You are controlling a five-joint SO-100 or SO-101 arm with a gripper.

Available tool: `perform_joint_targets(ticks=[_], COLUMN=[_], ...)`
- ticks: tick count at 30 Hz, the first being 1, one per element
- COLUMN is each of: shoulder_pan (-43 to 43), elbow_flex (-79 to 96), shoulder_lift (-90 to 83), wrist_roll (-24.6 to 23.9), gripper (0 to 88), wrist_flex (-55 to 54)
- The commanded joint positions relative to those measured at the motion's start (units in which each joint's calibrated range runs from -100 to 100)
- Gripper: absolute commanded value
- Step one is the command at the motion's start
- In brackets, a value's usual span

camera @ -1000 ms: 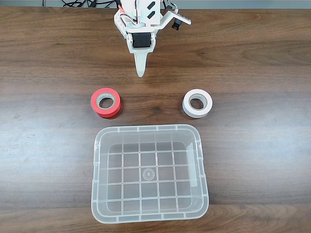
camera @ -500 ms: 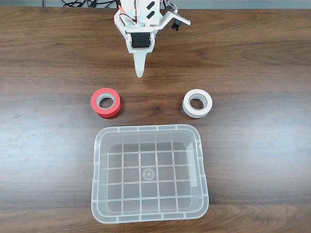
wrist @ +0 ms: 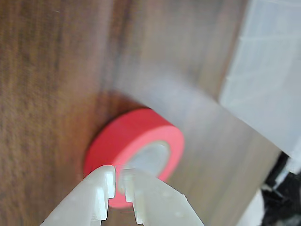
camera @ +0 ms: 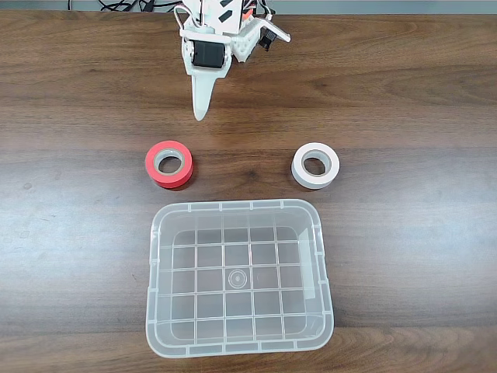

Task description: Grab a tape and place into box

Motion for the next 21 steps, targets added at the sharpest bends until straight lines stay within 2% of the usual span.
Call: perform_joint_targets(ticks=[1,12,21], shoulder_pan=[0.52,1.40,10.91], elbow_flex=[-9.79,-28.71,-48.77], shoulder_lift=[2.34,34.44,57.37], wrist_roll=[0.29,-0.03,-0.24], gripper=[1.3,1.3,1.3], wrist_flex=[-0.51,-2.22,0.26])
